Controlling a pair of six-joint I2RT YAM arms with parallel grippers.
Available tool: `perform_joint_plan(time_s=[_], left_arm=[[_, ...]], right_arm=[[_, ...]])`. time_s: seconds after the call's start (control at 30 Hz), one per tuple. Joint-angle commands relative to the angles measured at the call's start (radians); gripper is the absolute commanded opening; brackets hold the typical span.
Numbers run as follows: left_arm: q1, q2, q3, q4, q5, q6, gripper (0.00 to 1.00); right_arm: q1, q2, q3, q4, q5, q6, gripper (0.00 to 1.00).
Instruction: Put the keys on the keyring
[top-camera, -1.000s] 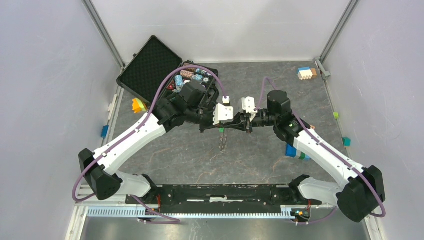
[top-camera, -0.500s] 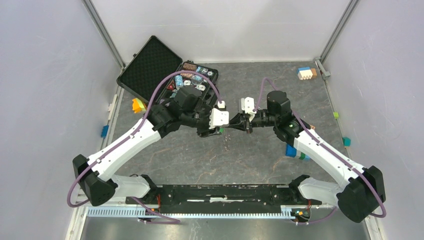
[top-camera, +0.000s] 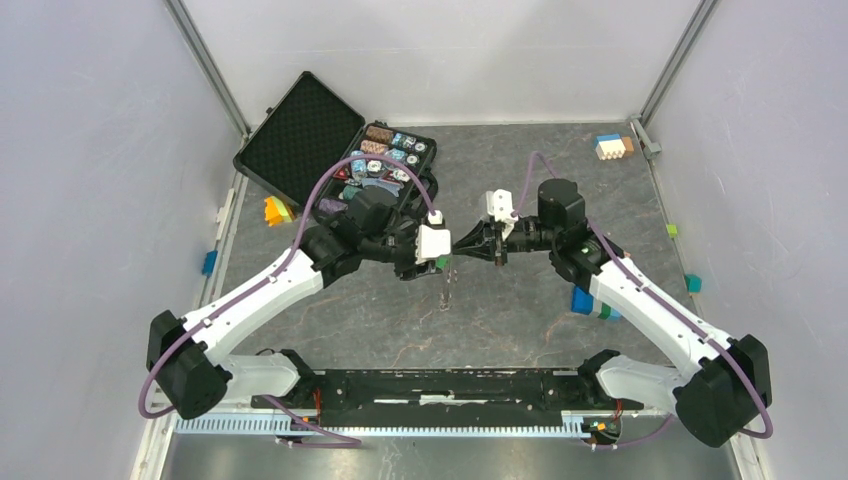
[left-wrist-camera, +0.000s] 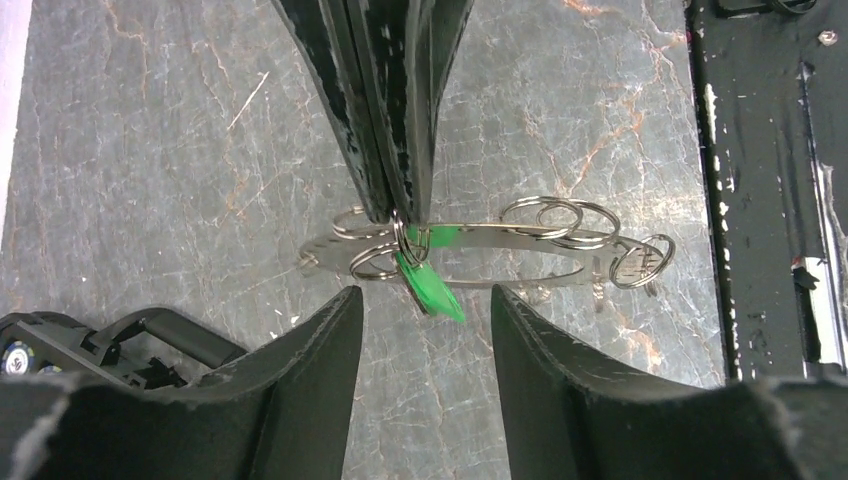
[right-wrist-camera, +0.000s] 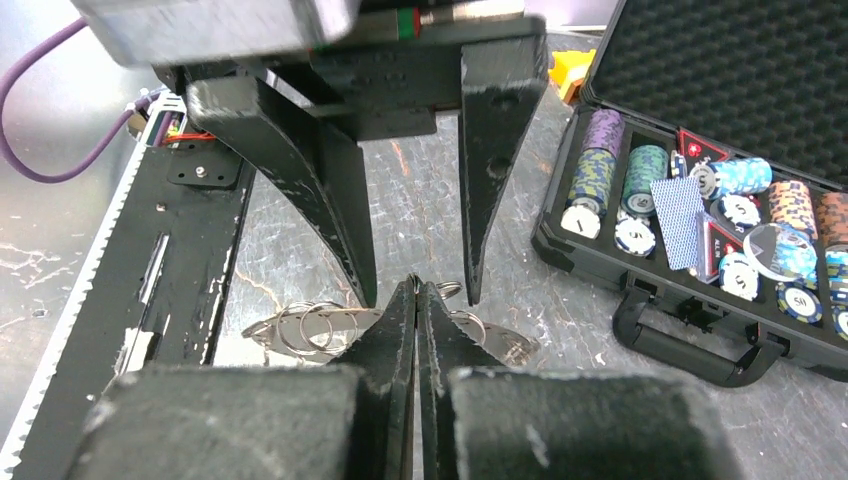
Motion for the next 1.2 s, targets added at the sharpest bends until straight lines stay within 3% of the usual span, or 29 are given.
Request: perform_joint_plan(time_s=[0.0, 0.27, 0.53, 0.93, 1.17], left_arm=[[0.020, -0.039, -0.040, 0.165, 0.078, -0.064, 0.54], [0.022, 0.002, -0.036, 0.217, 0.137, -0.102, 0.35], [0.023, 0.014, -0.058, 0.243, 0.165, -0.110, 0.04], [0.028, -0.020, -0.171, 0.381, 0.236, -0.183, 0.02], [0.028, 0.006, -0.156, 0.399, 0.260, -0.214, 0.09]], right_arm=[[-0.009, -0.027, 0.057, 0.064, -0.041, 0.035, 0.00], [-0.016, -0.021, 0.044, 0.102, -0.051, 0.069, 0.00], [-0.019, -0.021, 0.043, 0.119, -0.062, 0.085, 0.00], [-0.026, -0.030, 0.034, 0.154, -0.056, 0.109, 0.00], [-0.027, -0.020, 0.008, 0.194, -0.056, 0.135, 0.00]])
